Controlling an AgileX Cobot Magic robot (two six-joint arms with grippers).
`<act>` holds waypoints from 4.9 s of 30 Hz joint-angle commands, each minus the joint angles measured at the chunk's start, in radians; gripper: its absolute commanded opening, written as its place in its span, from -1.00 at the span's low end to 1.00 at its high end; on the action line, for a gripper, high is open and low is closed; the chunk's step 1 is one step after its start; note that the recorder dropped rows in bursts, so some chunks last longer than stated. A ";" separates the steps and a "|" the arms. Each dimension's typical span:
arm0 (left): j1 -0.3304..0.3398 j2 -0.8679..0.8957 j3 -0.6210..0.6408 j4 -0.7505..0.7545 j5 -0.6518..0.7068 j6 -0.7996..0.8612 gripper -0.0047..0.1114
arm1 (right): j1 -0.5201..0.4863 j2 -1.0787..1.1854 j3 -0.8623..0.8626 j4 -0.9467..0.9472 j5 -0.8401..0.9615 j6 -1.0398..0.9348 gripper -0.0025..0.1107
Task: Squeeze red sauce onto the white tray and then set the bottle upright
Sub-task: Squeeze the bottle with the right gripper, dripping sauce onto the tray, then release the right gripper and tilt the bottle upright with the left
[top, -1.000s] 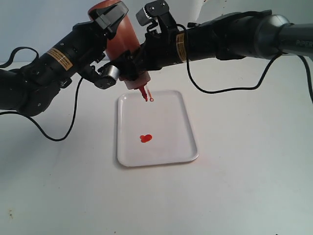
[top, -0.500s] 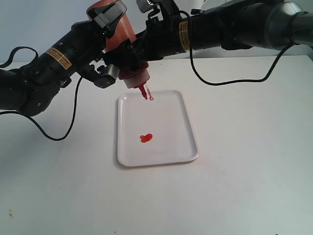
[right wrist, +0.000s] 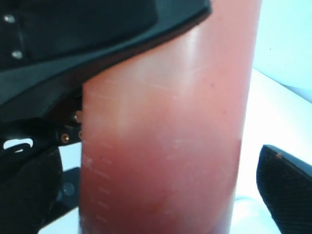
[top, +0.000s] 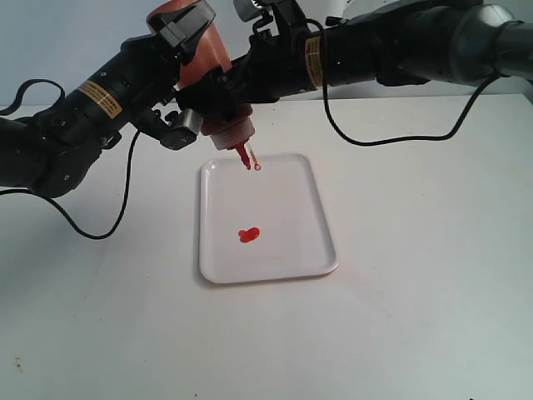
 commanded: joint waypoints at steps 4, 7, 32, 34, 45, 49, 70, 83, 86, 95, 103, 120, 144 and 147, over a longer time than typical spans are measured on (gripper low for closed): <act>-0.006 -0.014 -0.012 -0.018 -0.054 -0.016 -0.92 | -0.008 0.016 -0.003 0.008 0.028 -0.011 0.63; -0.006 -0.014 -0.012 -0.018 -0.054 -0.016 -0.92 | -0.008 0.016 -0.003 0.008 0.039 -0.021 0.43; -0.006 -0.014 -0.012 -0.026 -0.054 -0.016 -0.92 | -0.008 0.016 -0.003 0.008 0.053 -0.023 -0.96; -0.006 -0.014 -0.012 -0.026 -0.054 -0.016 -0.92 | -0.008 0.016 -0.003 0.008 0.053 -0.023 -0.96; -0.006 -0.014 -0.012 -0.085 -0.054 -0.016 -0.92 | -0.008 0.016 -0.003 0.008 0.049 -0.023 -0.96; -0.006 -0.014 -0.012 -0.085 -0.054 -0.016 -0.92 | -0.008 0.016 -0.003 0.008 0.049 -0.023 -0.96; -0.006 -0.014 -0.012 -0.085 -0.047 -0.016 -0.92 | -0.008 0.014 -0.003 0.008 0.013 -0.024 -0.40; -0.006 -0.014 -0.012 -0.085 -0.046 -0.021 -0.92 | -0.013 -0.005 -0.003 0.008 -0.067 -0.031 0.90; -0.006 -0.014 -0.007 -0.085 -0.046 -0.021 -0.92 | -0.033 -0.035 -0.003 0.008 -0.116 -0.031 0.90; -0.006 -0.014 -0.006 -0.085 -0.046 -0.019 -0.92 | -0.151 -0.072 -0.003 0.008 -0.339 0.028 0.90; -0.006 -0.014 -0.006 -0.085 -0.046 -0.019 -0.92 | -0.267 -0.072 -0.003 0.008 -0.465 0.068 0.72; -0.006 -0.014 0.038 -0.267 -0.084 -0.359 -0.92 | -0.464 -0.069 0.101 0.008 -0.501 -0.022 -0.96; -0.006 -0.014 0.368 -0.421 -0.121 -1.134 -0.92 | -0.463 -0.688 1.044 0.782 -0.158 -0.902 -0.96; -0.006 -0.027 0.409 -0.419 -0.121 -1.246 -0.92 | -0.463 -0.711 1.144 0.890 -0.193 -1.055 -0.96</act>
